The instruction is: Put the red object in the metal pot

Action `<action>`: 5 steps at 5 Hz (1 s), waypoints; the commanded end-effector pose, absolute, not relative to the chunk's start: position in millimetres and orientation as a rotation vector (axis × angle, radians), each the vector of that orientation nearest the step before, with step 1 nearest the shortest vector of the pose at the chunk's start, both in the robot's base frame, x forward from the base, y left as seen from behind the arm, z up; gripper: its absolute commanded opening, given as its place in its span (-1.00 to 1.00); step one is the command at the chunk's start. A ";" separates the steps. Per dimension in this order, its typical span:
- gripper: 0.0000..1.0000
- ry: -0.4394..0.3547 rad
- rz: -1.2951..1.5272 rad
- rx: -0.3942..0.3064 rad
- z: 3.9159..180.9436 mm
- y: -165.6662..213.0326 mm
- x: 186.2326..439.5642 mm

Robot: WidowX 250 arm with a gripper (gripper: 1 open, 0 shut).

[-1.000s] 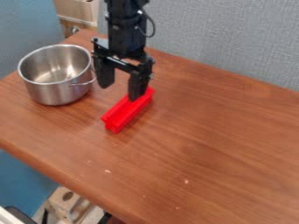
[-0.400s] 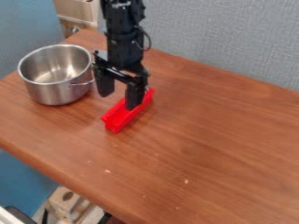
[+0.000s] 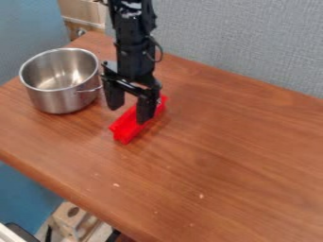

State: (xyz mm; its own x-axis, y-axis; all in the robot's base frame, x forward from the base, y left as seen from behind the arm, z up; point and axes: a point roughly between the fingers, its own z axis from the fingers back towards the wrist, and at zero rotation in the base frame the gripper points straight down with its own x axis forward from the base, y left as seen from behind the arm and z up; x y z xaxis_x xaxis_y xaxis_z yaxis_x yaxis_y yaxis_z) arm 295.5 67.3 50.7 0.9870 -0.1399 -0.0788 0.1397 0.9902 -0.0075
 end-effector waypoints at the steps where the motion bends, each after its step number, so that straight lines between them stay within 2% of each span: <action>1: 1.00 0.041 -0.137 0.008 57.1 71.9 300.5; 5: 1.00 0.032 -0.159 0.012 44.1 70.4 303.2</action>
State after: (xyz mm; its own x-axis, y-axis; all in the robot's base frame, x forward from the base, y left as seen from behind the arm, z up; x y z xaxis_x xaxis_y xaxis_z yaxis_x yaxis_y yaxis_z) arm 299.3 68.0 35.7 0.9871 -0.1471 -0.0627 0.1472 0.9891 -0.0028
